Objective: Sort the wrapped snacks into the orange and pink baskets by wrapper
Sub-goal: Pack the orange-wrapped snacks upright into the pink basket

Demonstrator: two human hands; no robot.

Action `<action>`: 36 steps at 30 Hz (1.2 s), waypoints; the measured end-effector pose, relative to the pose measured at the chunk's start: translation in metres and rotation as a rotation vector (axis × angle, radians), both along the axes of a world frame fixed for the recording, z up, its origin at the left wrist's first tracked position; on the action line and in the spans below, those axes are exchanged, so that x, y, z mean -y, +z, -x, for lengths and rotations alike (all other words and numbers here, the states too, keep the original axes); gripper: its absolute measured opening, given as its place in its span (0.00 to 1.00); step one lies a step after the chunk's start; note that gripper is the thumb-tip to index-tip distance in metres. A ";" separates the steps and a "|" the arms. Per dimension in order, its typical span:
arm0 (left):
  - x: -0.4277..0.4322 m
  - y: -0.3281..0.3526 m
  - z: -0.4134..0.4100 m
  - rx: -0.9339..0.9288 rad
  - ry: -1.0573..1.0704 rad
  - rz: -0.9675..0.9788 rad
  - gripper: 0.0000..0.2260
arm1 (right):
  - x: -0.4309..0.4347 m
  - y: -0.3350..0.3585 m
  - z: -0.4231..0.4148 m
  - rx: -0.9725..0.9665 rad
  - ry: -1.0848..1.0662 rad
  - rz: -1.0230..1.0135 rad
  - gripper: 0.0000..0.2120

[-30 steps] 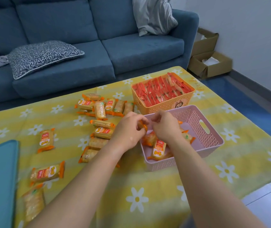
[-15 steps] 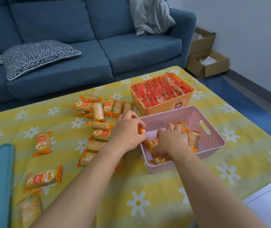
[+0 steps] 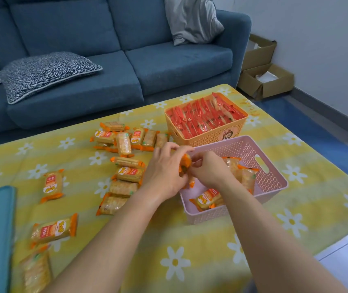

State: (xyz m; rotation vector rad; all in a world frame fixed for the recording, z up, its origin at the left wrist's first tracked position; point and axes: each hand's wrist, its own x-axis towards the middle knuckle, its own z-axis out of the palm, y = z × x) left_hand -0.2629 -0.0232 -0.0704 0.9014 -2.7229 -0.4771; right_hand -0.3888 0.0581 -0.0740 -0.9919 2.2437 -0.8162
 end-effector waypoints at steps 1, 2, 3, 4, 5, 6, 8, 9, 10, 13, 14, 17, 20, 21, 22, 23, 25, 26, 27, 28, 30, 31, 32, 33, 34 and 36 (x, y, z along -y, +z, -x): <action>0.000 -0.001 0.000 0.004 -0.022 0.015 0.27 | 0.002 0.000 0.000 0.005 0.001 -0.002 0.09; -0.001 -0.002 0.001 0.009 -0.031 0.026 0.24 | 0.002 -0.001 0.003 0.023 -0.005 -0.001 0.08; 0.000 -0.003 0.001 0.009 -0.025 0.031 0.21 | 0.000 -0.001 0.006 0.029 -0.013 -0.004 0.08; 0.000 -0.003 0.001 0.003 -0.007 0.032 0.18 | -0.002 0.000 0.010 -0.008 -0.014 -0.020 0.09; 0.001 -0.004 0.002 -0.002 0.011 0.034 0.16 | -0.006 0.002 0.013 -0.086 0.005 -0.061 0.11; 0.001 -0.003 0.003 -0.001 0.023 0.037 0.15 | -0.010 0.003 0.015 -0.171 0.053 -0.129 0.13; 0.001 -0.002 0.005 0.014 0.033 0.038 0.13 | -0.019 0.005 0.017 -0.243 0.206 -0.329 0.21; 0.000 -0.001 0.005 0.022 0.035 0.035 0.13 | -0.023 0.005 0.016 -0.248 0.283 -0.438 0.24; 0.000 -0.001 0.006 0.029 0.036 0.031 0.13 | -0.026 0.004 0.015 -0.255 0.336 -0.522 0.26; 0.000 -0.001 0.007 0.039 0.040 0.031 0.13 | -0.032 0.002 0.015 -0.340 0.358 -0.566 0.23; 0.000 -0.002 0.007 0.042 0.041 0.030 0.13 | -0.033 0.002 0.015 -0.367 0.355 -0.571 0.22; 0.001 -0.002 0.007 0.050 0.036 0.017 0.13 | -0.036 0.005 0.016 -0.425 0.368 -0.590 0.20; 0.001 -0.001 0.006 0.055 0.035 0.006 0.12 | -0.035 0.008 0.021 -0.482 0.274 -0.380 0.13; 0.001 -0.001 0.006 0.052 0.037 0.003 0.12 | -0.035 0.010 0.023 -0.471 0.217 -0.291 0.13; 0.001 -0.001 0.006 0.050 0.038 0.002 0.12 | -0.034 0.011 0.023 -0.448 0.171 -0.219 0.10; 0.001 -0.002 0.006 0.049 0.040 -0.001 0.12 | -0.033 0.013 0.022 -0.424 0.144 -0.159 0.07; 0.000 -0.002 0.006 0.045 0.047 -0.006 0.13 | -0.027 0.015 0.015 -0.337 0.147 -0.060 0.05; 0.000 -0.002 0.006 0.036 0.054 -0.006 0.13 | -0.024 0.013 0.011 -0.273 0.151 -0.016 0.05; -0.001 -0.002 0.007 0.022 0.060 0.002 0.13 | -0.020 0.012 0.007 -0.215 0.146 0.021 0.06; -0.002 -0.001 0.008 0.006 0.064 0.020 0.14 | -0.017 0.009 0.004 -0.180 0.131 0.051 0.08; -0.005 -0.001 0.009 -0.024 0.059 0.066 0.17 | -0.012 0.003 0.001 -0.140 0.064 0.087 0.12; -0.005 -0.001 0.010 -0.032 0.050 0.078 0.19 | -0.010 0.000 0.002 -0.107 0.011 0.091 0.13; -0.006 -0.002 0.011 -0.030 0.030 0.085 0.20 | -0.010 0.000 0.002 -0.067 -0.042 0.086 0.15; -0.007 -0.002 0.013 -0.014 0.006 0.090 0.21 | -0.010 0.000 0.003 -0.034 -0.081 0.075 0.15; -0.008 -0.004 0.014 0.012 -0.013 0.095 0.21 | -0.011 0.001 0.004 -0.011 -0.098 0.062 0.14; -0.009 -0.006 0.016 0.067 -0.022 0.100 0.19 | -0.015 0.004 0.010 -0.022 -0.094 0.060 0.08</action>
